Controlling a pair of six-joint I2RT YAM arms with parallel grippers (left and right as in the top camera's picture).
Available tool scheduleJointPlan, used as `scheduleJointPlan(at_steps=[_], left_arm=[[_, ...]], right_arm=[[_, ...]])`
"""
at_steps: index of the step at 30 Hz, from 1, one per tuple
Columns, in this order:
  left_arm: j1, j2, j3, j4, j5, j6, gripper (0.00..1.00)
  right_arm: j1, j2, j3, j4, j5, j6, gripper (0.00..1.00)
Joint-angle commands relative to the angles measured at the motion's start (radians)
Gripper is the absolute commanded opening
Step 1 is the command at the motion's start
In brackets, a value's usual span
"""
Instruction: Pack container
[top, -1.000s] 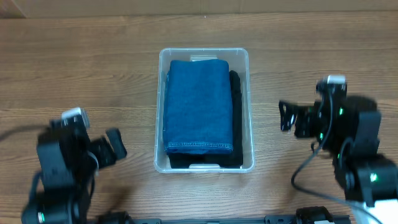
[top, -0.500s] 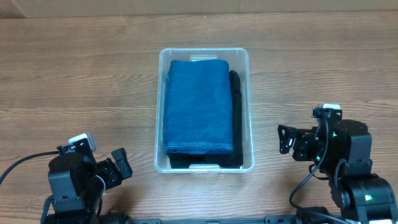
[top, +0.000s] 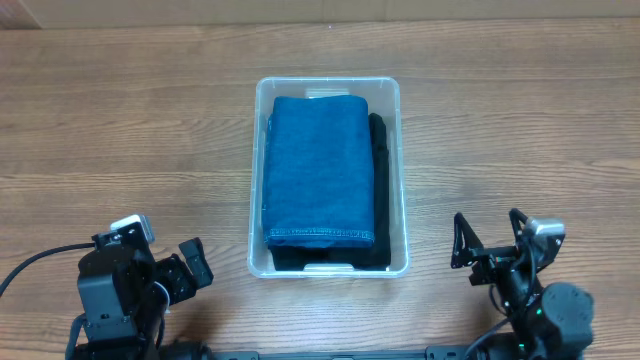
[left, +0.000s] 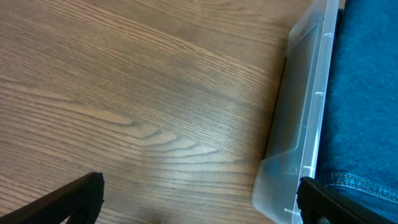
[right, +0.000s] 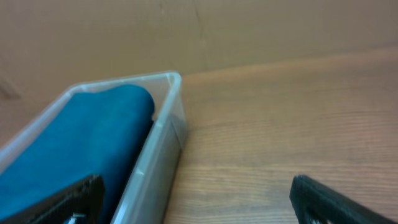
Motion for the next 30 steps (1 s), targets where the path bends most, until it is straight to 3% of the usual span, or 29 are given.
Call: scheduleJointPlan(at_steps=[1,4,7,24,28,30], left_arm=[[0.005,-0.006,-0.005,0.002,0.003,-0.014,1.00],[0.005,-0.006,-0.005,0.002,0.003,-0.014,1.00],[0.005,-0.006,-0.005,0.002,0.003,-0.014,1.00],[0.002,-0.007,-0.005,0.002,0.003,-0.014,1.00],[-0.058,-0.060,-0.006,-0.002,0.003,-0.014,1.00],[-0.077,-0.141,-0.040,-0.014,-0.056,0.053,1.00]], right_arm=[[0.001,-0.086,-0.176,0.243,0.026,-0.034,1.00],[0.000,-0.087,-0.371,0.653,0.060,-0.168,1.00],[0.001,-0.087,-0.368,0.458,0.057,-0.166,1.00],[0.001,-0.080,-0.368,0.467,0.063,-0.164,1.00],[0.001,-0.080,-0.368,0.467,0.063,-0.164,1.00],[0.001,-0.080,-0.368,0.467,0.063,-0.164,1.00]])
